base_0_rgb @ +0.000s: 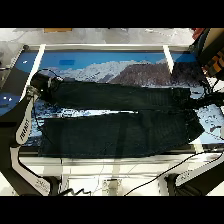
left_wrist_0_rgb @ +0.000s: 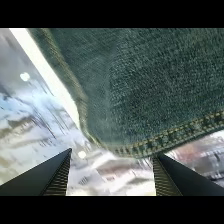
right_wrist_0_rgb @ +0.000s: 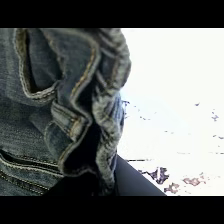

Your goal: Fold the clothes and pants, and hang the long-sleeved shirts on hangers.

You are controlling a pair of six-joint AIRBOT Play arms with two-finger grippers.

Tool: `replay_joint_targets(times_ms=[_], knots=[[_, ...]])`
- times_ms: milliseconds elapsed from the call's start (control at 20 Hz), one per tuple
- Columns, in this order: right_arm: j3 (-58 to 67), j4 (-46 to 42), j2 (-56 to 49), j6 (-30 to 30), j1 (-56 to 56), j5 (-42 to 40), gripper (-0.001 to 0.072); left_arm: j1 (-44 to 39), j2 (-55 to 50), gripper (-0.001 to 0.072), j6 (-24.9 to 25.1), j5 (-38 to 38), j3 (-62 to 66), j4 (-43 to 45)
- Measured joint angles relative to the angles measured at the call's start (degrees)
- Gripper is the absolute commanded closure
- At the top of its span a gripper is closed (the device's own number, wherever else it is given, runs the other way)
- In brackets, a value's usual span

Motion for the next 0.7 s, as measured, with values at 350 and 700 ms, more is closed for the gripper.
replay_joint_targets(times_ms=[350,700], knots=[[0.0,0.3,0.0,0.1,0.0,-0.9,0.0678,7.3,4.4,0.0135,-1.6,-3.0,0.0,-1.6],[0.0,0.6,0.0,0.2,0.0,-1.1,0.0678,19.2,3.8,0.0149,-6.3,-2.2,-0.4,-33.8]])
